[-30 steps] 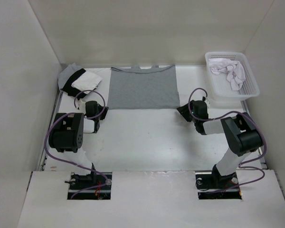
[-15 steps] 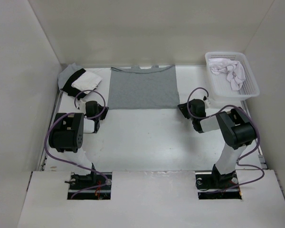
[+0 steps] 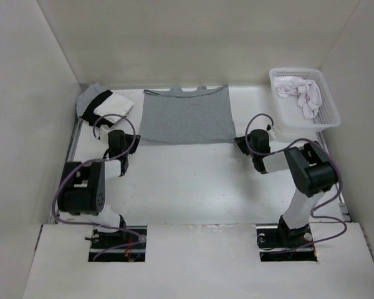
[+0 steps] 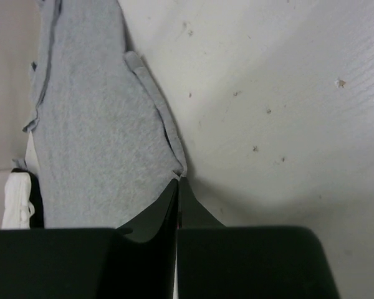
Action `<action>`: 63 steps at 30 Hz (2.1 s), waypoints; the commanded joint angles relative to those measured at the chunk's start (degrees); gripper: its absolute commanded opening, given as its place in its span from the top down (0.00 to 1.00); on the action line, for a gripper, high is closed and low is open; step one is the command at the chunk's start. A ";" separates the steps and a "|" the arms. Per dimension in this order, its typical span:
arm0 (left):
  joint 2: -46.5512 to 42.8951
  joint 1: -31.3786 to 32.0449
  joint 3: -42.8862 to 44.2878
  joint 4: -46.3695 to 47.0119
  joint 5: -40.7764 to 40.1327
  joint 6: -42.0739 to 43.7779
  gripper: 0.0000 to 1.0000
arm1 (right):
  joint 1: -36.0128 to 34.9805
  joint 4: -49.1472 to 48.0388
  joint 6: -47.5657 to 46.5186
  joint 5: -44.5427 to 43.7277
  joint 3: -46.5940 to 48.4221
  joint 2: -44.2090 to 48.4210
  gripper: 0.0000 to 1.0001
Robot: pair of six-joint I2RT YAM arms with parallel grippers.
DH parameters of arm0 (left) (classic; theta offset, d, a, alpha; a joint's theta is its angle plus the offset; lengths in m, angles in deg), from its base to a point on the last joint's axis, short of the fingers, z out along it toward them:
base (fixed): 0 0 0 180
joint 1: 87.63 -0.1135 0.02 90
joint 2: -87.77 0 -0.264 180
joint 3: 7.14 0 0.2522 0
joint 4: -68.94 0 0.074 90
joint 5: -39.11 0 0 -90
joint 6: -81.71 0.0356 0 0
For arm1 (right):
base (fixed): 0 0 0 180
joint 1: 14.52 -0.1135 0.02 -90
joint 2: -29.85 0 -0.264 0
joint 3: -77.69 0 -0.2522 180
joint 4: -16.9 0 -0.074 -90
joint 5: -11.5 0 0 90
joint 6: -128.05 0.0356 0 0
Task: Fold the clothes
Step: Fold the tank top
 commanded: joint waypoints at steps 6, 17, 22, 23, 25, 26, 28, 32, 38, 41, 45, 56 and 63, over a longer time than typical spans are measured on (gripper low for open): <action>-38.22 0.72 2.85 -13.97 -5.32 7.96 1.00 | -3.47 14.70 -15.08 -5.54 -8.05 42.30 1.00; -64.46 4.06 17.62 -35.09 -5.06 12.62 1.00 | -20.96 47.61 -31.80 -18.47 14.79 74.19 1.00; -60.79 4.06 14.82 -35.72 -5.41 12.45 1.00 | -20.46 45.00 -31.19 -15.32 14.46 67.26 1.00; -59.12 3.80 13.33 -35.37 -5.32 11.93 1.00 | -18.79 42.98 -30.14 -13.57 13.06 65.33 0.99; -54.56 3.36 10.52 -33.35 -5.58 11.48 1.00 | -14.49 39.02 -27.33 -9.00 10.51 60.50 0.99; -52.19 3.18 9.37 -31.95 -5.76 11.13 1.00 | -12.64 37.09 -26.10 -7.06 9.71 58.12 0.99; -43.76 2.39 7.70 -27.04 -5.41 10.34 1.00 | -7.72 31.82 -23.47 -1.71 8.65 50.58 0.99; -24.36 1.95 12.15 -18.33 -4.01 9.72 1.00 | -0.59 24.08 -20.29 6.12 14.69 30.46 0.99; -0.33 1.60 29.64 -16.72 0.03 9.02 1.00 | 5.65 23.88 -16.52 14.39 31.66 8.90 1.00; -0.03 1.16 30.11 -16.56 1.44 8.85 1.00 | 6.89 24.33 -16.33 15.36 31.77 9.22 1.00; -7.40 0.72 21.17 -13.31 1.63 8.58 1.00 | 7.33 22.75 -15.90 15.20 22.66 16.15 0.99; -35.09 0.90 -7.41 -15.14 1.89 8.23 1.00 | 8.21 16.50 -10.62 14.75 -4.87 33.30 1.00; -48.89 3.09 -17.17 -21.99 2.06 8.67 1.00 | 8.12 18.61 -10.71 15.11 -15.41 41.39 1.00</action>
